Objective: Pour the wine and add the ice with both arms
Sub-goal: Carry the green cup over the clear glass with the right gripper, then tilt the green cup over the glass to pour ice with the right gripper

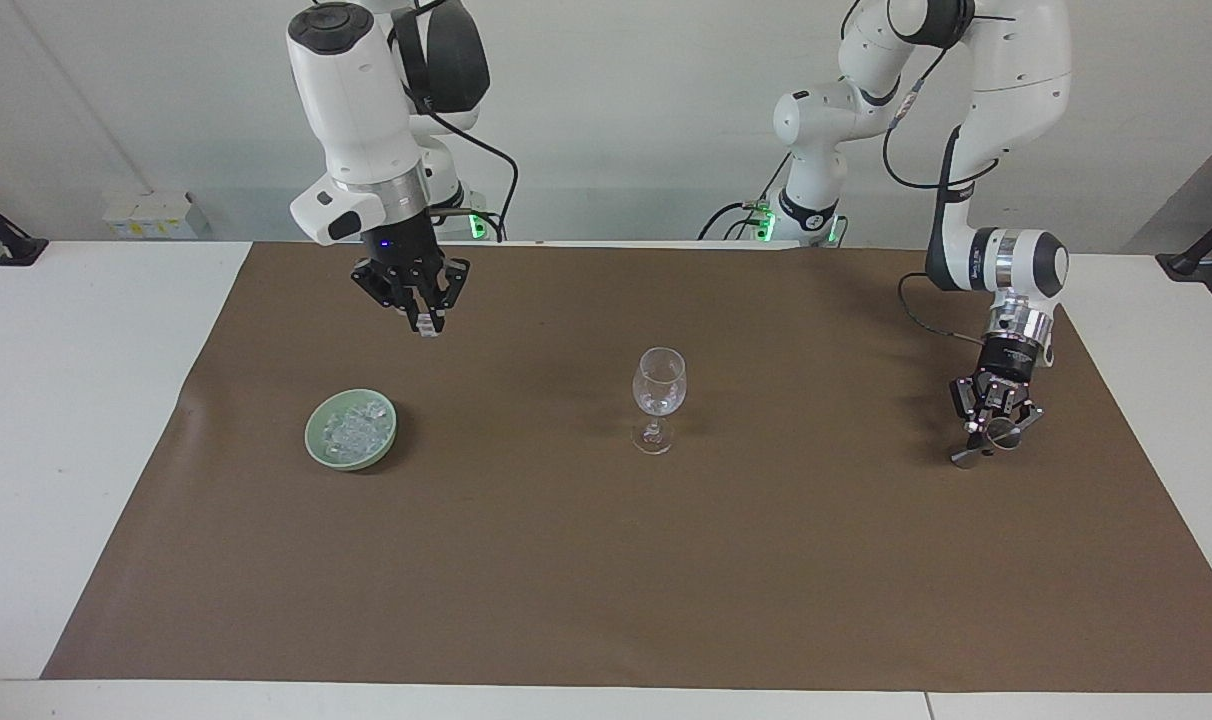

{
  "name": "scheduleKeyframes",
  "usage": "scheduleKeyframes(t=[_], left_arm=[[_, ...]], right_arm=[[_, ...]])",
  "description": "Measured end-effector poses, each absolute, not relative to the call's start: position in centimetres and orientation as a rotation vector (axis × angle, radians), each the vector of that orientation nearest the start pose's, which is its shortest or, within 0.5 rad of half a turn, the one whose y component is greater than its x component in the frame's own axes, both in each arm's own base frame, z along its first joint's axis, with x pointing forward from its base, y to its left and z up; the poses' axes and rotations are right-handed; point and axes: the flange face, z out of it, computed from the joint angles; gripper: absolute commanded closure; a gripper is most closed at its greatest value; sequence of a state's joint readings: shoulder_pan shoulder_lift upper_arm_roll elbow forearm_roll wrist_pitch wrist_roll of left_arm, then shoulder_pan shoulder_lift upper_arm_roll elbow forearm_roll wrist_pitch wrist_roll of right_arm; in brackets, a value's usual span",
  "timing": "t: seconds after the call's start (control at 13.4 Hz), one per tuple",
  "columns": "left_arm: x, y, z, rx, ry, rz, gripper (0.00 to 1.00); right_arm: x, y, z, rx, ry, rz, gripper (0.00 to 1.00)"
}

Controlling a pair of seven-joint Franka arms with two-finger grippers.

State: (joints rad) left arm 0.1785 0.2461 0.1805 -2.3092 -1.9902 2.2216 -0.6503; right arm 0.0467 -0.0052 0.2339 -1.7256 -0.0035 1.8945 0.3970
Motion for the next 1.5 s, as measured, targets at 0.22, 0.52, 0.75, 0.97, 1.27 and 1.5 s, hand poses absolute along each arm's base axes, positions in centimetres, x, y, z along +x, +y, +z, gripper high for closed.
scheduleKeyframes(t=[0.22, 0.52, 0.75, 0.97, 1.27, 1.5], left_arm=[[50.0, 15.8, 24.1, 0.443, 1.901, -0.376, 1.0], [50.0, 15.8, 24.1, 0.444, 1.901, -0.376, 1.0], [50.0, 15.7, 24.1, 0.443, 1.9, -0.377, 1.0], [50.1, 15.7, 24.1, 0.438, 1.899, -0.376, 1.0], [50.1, 15.7, 24.1, 0.435, 1.899, -0.376, 1.0], [50.1, 15.7, 24.1, 0.432, 1.897, -0.377, 1.0]], right_arm=[[55.7, 18.2, 58.8, -3.028, 0.197, -0.344, 1.0], [55.9, 21.2, 58.6, -2.943, 0.216, -0.399, 1.0], [56.0, 23.6, 58.2, -2.879, 0.246, -0.414, 1.0], [55.3, 26.8, 57.5, -2.839, 0.281, -0.402, 1.0], [55.2, 30.5, 55.9, -2.777, 0.287, -0.407, 1.0], [55.0, 32.5, 54.5, -2.753, 0.288, -0.38, 1.0]])
